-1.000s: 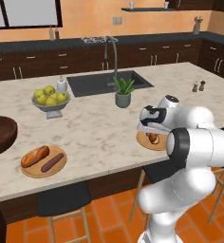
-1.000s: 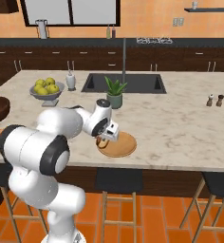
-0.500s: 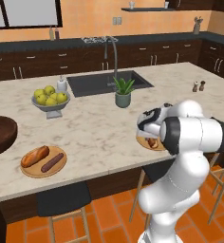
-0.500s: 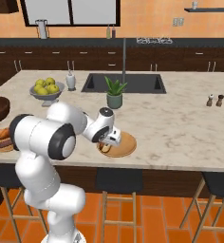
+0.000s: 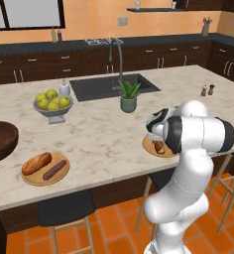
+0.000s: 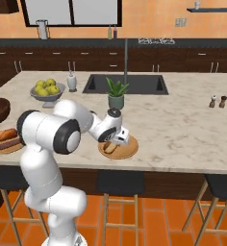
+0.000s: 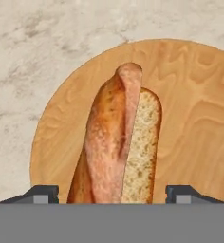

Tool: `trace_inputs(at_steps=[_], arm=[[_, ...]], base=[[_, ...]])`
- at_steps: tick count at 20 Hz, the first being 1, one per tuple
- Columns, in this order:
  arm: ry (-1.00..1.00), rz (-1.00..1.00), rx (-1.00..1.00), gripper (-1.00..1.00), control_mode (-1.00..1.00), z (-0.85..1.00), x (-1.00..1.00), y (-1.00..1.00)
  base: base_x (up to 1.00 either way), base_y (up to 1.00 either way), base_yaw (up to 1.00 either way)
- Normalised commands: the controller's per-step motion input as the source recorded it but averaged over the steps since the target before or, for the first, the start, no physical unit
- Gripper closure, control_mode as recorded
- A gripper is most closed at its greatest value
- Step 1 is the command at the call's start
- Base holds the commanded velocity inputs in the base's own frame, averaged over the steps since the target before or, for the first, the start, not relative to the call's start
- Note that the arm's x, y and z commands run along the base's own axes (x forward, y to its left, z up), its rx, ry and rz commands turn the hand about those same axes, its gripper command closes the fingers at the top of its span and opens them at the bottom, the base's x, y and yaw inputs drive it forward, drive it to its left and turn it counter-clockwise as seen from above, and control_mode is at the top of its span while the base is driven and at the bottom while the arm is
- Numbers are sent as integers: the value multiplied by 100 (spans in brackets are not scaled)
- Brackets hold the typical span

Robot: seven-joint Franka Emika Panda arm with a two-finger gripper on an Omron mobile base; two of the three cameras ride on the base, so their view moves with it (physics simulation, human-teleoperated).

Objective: Place one bun and one sausage from the bowl on each plate.

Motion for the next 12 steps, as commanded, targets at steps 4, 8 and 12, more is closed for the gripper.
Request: trace_inputs(at_steps=[4, 8, 12], arm=[[-26, -1, -12, -100, -100, 71, -76, -24], [-13, 8, -7, -100, -100, 100, -69, 34], [4, 29, -14, -100, -100, 100, 0, 74]], base=[[0, 0, 0], [0, 0, 0], [0, 0, 0]])
